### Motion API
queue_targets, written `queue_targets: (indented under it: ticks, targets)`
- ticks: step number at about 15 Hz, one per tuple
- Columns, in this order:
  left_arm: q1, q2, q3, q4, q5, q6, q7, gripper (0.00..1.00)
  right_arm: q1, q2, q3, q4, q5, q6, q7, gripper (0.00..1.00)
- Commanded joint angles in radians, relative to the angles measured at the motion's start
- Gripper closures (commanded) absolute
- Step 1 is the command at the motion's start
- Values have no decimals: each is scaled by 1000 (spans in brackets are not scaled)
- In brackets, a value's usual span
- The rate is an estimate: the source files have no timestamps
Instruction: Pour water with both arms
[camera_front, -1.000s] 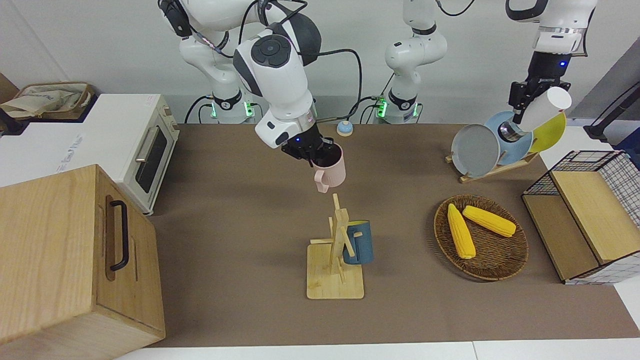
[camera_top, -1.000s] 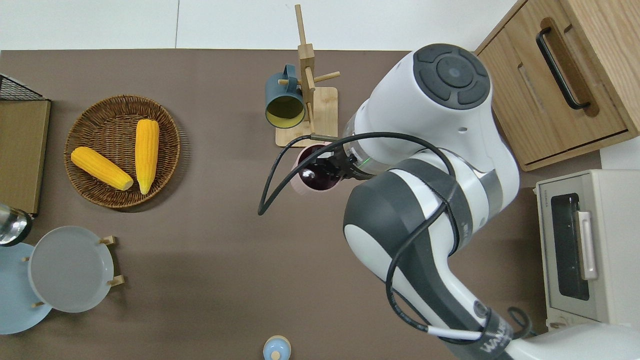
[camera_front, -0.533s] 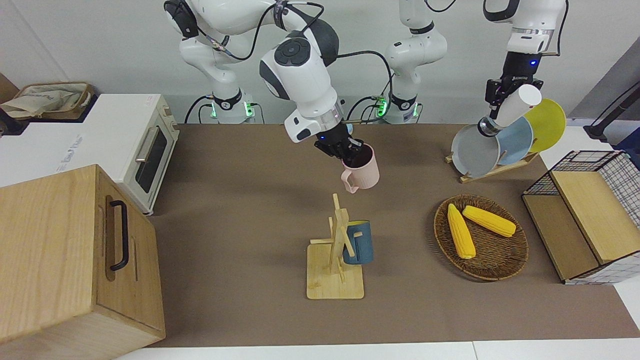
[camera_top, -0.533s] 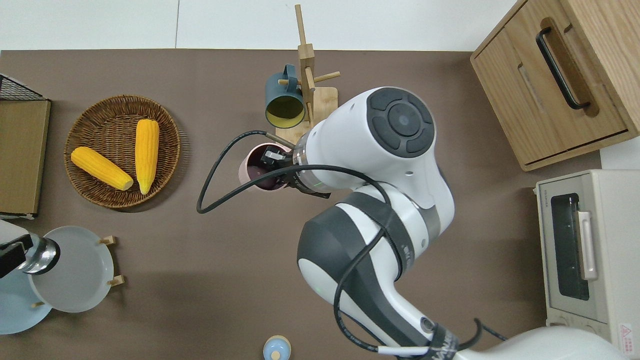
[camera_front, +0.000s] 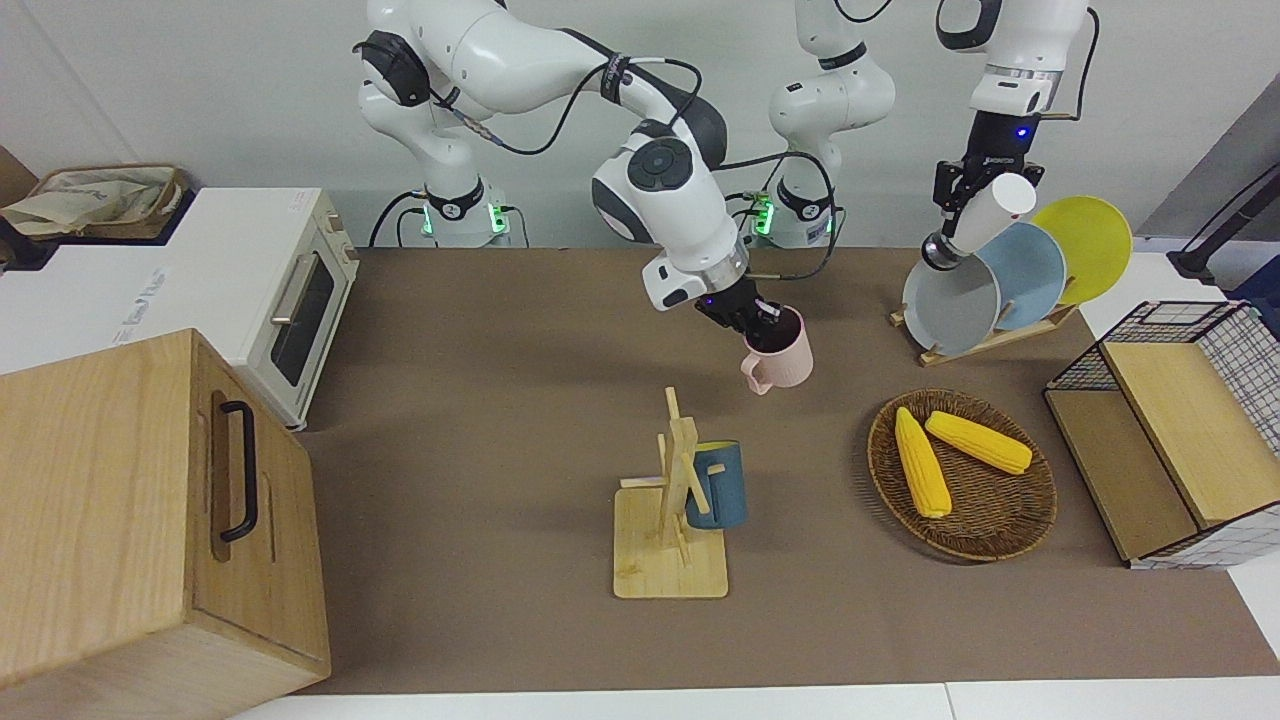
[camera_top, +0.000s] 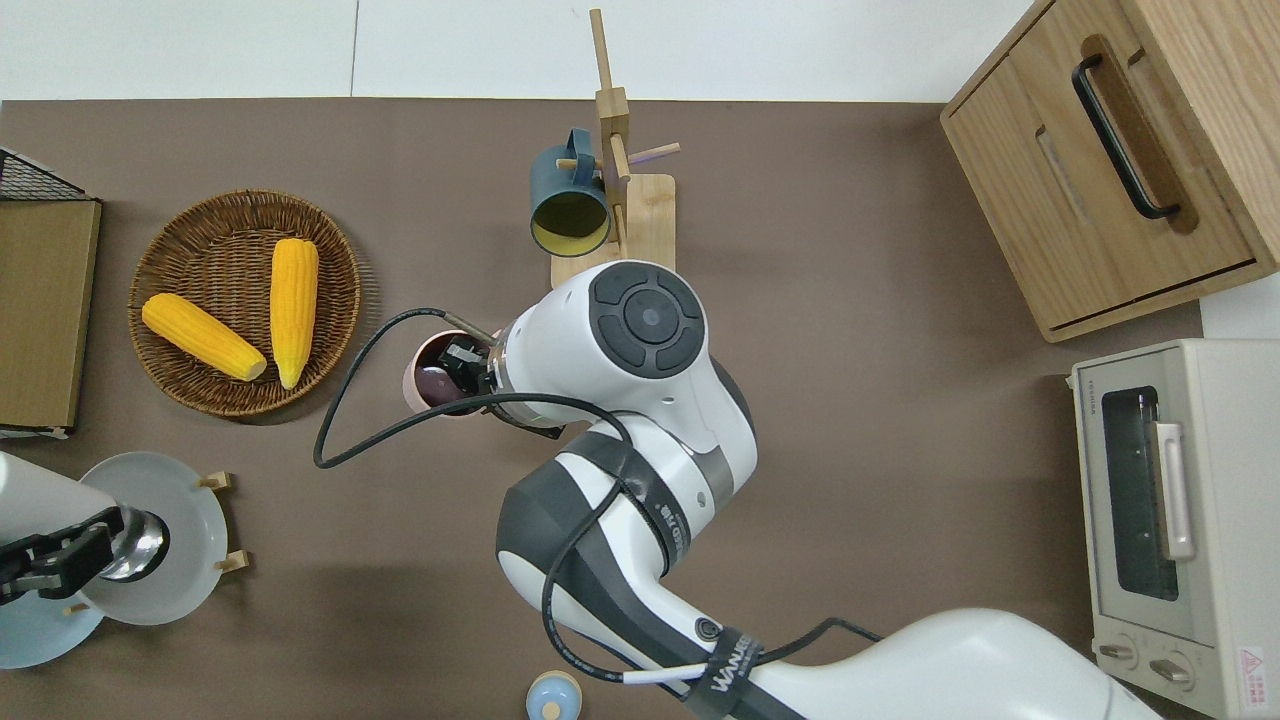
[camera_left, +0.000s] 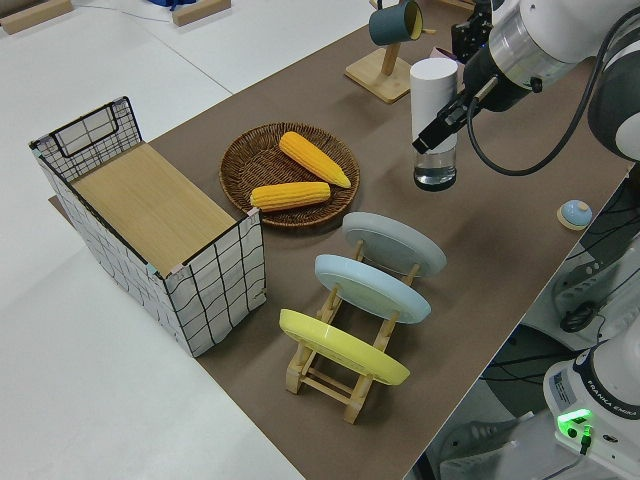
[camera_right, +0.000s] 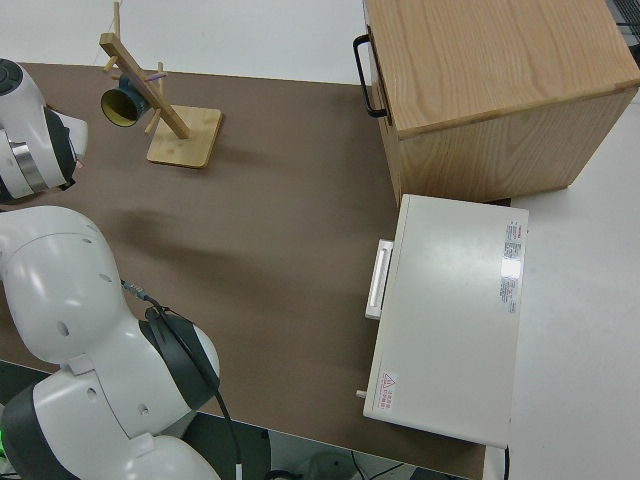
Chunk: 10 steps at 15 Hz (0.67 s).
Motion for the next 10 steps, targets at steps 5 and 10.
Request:
queue_targets:
  ticks: [5,10]
  targets:
    - [-60,-103,9,-134,-31,89,-16,1000,40,102,22,37,-112,50,65,957]
    - [-89,-103,10,-153,-31,90,-16,1000,73,151,21,35,-145,93,68,957]
